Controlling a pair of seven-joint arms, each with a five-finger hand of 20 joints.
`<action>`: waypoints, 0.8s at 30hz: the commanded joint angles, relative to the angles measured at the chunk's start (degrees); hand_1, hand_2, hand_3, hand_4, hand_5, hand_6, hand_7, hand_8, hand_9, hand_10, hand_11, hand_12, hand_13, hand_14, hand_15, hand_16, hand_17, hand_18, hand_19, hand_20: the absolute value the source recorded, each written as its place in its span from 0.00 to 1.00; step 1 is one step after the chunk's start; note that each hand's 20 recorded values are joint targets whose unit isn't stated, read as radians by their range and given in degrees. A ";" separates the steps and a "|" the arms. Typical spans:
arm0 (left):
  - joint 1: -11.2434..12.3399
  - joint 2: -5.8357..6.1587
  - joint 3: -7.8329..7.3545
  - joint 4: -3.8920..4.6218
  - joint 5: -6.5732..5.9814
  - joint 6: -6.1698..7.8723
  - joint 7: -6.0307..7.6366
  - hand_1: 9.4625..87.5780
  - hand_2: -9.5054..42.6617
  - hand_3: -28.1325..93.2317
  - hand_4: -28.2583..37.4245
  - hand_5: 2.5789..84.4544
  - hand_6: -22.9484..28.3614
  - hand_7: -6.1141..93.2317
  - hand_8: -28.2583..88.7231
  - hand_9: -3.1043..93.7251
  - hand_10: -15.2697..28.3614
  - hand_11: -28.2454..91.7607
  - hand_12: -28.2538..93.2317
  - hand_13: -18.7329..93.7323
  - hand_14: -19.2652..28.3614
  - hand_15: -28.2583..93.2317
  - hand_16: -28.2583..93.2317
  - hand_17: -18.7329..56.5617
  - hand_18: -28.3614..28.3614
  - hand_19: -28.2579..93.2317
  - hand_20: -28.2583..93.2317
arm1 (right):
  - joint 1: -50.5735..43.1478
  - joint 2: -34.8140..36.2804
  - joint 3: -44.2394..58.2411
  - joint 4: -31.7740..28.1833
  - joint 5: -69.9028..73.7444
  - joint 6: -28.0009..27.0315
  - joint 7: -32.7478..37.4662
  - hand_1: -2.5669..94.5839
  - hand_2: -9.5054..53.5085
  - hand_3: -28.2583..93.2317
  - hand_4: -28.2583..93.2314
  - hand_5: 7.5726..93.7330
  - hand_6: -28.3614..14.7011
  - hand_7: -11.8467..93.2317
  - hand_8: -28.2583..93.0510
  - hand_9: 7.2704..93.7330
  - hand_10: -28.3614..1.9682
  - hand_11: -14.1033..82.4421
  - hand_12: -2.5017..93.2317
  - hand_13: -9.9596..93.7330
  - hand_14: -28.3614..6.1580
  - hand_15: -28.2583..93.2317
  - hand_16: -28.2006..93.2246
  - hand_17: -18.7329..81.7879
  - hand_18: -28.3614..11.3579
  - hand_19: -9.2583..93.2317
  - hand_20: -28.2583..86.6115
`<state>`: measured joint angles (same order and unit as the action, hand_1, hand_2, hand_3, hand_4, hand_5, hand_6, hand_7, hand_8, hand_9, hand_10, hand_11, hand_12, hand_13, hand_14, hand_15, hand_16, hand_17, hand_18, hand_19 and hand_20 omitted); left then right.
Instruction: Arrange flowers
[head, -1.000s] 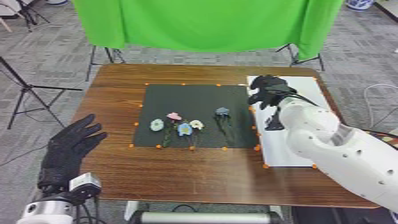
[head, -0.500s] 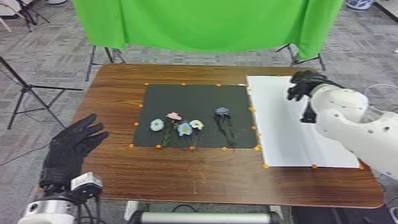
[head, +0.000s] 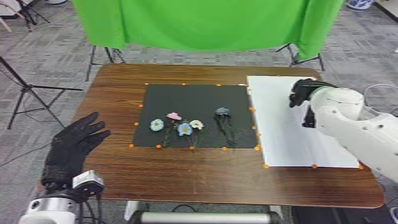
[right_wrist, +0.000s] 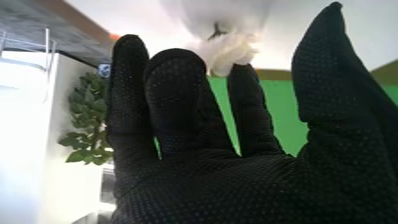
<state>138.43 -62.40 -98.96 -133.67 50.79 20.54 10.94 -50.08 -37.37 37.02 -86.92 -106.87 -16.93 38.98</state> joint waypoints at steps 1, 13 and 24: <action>0.14 -0.16 0.41 0.19 0.04 -0.43 -0.18 0.20 0.30 0.91 0.12 0.48 0.68 0.22 0.15 0.42 0.81 0.47 0.30 0.43 0.97 0.69 0.14 0.13 0.90 0.73 0.24 | 4.16 -0.64 -4.20 2.72 -1.17 1.73 0.96 0.30 0.06 1.00 0.02 0.29 0.64 0.31 0.11 0.34 0.44 0.24 0.16 0.73 0.59 0.96 0.29 0.48 0.23 1.00 0.24; 0.09 -0.27 0.85 0.33 -0.12 -0.36 0.46 0.20 0.30 0.91 0.12 0.48 0.68 0.22 0.15 0.42 0.81 0.47 0.30 0.43 0.97 0.69 0.14 0.13 0.90 0.73 0.24 | 5.51 -0.36 -7.49 4.92 -2.12 3.78 1.72 0.34 0.04 1.00 0.01 0.36 0.61 0.32 0.10 0.42 0.56 0.28 0.16 0.75 0.62 0.95 0.29 0.49 0.24 1.00 0.23; -0.37 -0.38 1.01 0.45 -0.08 -0.59 0.11 0.20 0.30 0.91 0.12 0.48 0.68 0.22 0.15 0.42 0.81 0.47 0.30 0.43 0.97 0.69 0.14 0.13 0.90 0.74 0.23 | 4.82 0.03 -10.34 4.09 -4.98 6.43 1.41 0.48 0.00 0.93 0.00 0.61 0.70 0.46 0.13 0.77 0.72 0.35 0.29 0.79 0.73 0.90 0.33 0.51 0.32 1.00 0.20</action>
<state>138.01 -62.49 -98.23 -133.51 50.73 20.49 11.18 -44.63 -38.04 28.67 -82.30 -109.37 -13.11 40.61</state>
